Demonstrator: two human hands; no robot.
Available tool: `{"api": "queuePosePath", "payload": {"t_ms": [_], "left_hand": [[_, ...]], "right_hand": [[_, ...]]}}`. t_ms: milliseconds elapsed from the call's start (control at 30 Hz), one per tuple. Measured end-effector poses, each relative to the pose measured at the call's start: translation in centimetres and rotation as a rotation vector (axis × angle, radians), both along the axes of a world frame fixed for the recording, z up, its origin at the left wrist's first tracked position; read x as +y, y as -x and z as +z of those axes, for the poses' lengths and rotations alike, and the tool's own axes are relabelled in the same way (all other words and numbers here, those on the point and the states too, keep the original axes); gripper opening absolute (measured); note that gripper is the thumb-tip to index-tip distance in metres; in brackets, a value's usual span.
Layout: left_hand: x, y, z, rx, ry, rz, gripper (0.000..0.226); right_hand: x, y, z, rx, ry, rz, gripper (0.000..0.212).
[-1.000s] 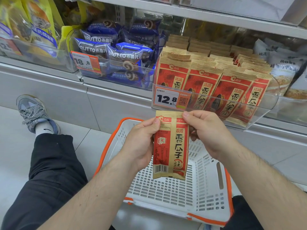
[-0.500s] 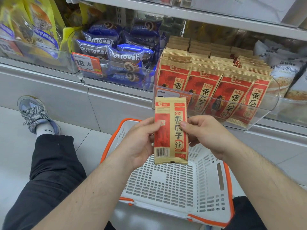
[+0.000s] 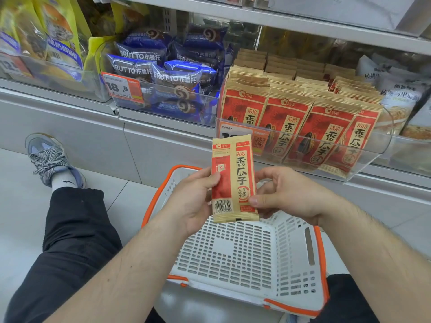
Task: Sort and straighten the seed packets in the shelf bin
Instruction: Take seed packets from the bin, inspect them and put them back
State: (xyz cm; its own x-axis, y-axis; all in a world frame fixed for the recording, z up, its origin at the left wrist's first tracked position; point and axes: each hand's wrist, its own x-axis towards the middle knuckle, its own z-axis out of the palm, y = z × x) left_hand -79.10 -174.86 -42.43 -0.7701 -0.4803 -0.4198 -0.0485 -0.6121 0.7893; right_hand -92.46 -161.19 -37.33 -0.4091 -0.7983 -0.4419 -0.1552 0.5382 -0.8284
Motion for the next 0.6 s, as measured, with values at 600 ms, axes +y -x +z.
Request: {"api": "queuePosePath", "payload": {"t_ms": [600], "left_hand": [[1.9, -0.4, 0.1, 0.018, 0.233, -0.316, 0.033]], "right_hand": [[-0.8, -1.9, 0.2, 0.388, 0.235, -0.057, 0.023]]}}
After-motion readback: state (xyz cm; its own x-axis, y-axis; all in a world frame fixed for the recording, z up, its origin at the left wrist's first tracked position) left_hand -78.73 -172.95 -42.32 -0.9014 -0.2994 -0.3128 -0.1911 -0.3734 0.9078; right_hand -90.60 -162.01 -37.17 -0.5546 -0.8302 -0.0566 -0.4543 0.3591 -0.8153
